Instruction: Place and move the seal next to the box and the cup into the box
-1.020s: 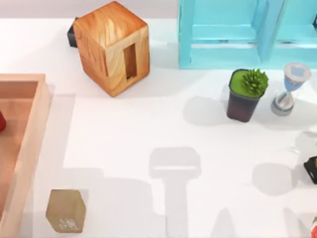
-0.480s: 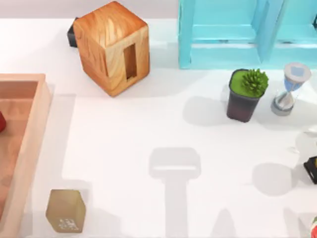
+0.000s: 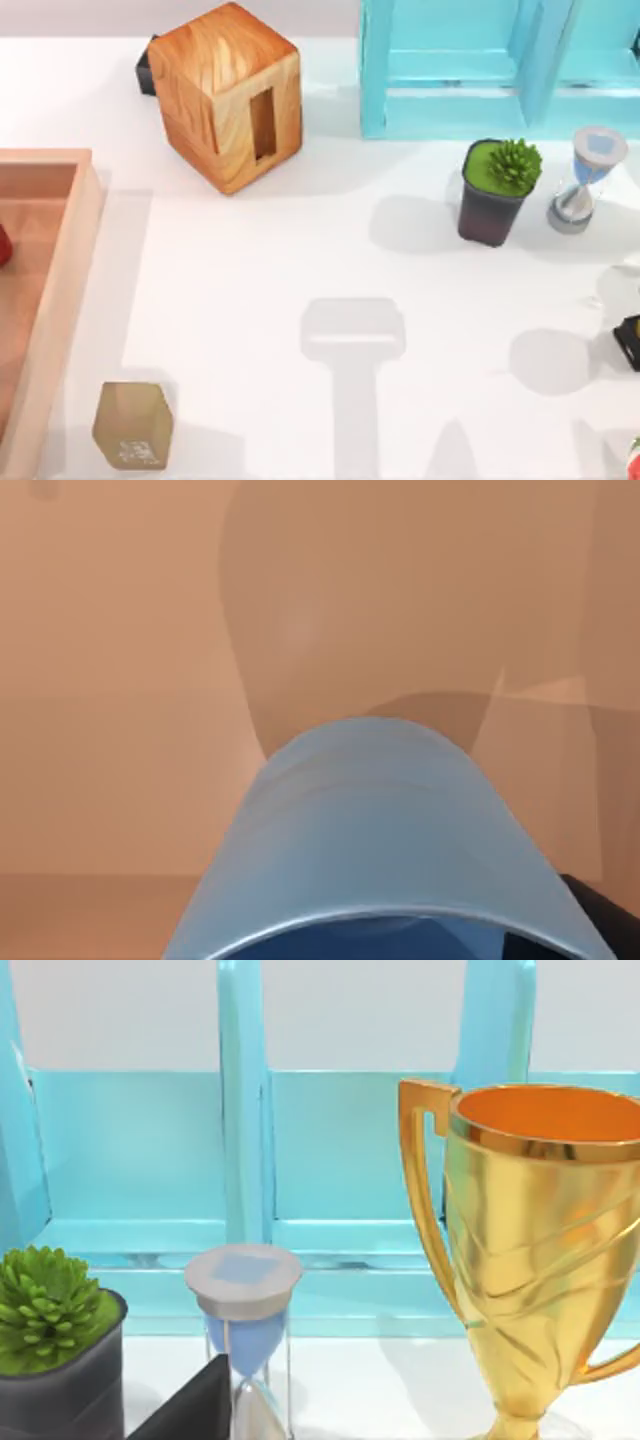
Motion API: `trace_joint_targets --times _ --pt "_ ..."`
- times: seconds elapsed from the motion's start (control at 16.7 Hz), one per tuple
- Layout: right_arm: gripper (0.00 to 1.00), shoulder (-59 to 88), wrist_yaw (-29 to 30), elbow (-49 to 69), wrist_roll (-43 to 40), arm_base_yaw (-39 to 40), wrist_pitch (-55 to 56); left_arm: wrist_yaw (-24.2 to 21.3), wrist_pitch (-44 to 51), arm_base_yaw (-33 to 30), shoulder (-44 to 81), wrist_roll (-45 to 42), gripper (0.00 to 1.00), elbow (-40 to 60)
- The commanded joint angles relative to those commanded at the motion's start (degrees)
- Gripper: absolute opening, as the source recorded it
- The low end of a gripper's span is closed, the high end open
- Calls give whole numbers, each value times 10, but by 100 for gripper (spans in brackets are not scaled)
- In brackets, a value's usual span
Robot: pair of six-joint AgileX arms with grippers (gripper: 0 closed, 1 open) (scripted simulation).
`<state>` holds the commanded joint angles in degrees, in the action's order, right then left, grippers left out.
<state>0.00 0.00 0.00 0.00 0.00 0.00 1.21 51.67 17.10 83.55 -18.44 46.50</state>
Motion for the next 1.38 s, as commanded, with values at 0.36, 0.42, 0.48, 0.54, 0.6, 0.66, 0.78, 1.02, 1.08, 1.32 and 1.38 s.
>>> trace_joint_targets --times 0.36,0.42,0.48,0.54,0.6,0.66,0.78,1.02,1.08,1.32,1.38 --pt "100 0 0 0 0 0 0 0 0 0 0 0 60 0" --pt "100 0 0 0 0 0 0 0 0 0 0 0 68 0" --pt "100 0 0 0 0 0 0 0 0 0 0 0 75 0" --pt "100 0 0 0 0 0 0 0 0 0 0 0 83 0" --pt "100 0 0 0 0 0 0 0 0 0 0 0 90 0" --pt "100 0 0 0 0 0 0 0 0 0 0 0 98 0" --pt "100 0 0 0 0 0 0 0 0 0 0 0 100 0" --pt "100 0 0 0 0 0 0 0 0 0 0 0 100 0" --pt "100 0 0 0 0 0 0 0 0 0 0 0 100 0" --pt "100 0 0 0 0 0 0 1 8 -3 0 1 100 9" --pt "100 0 0 0 0 0 0 3 17 -6 -1 2 100 20"
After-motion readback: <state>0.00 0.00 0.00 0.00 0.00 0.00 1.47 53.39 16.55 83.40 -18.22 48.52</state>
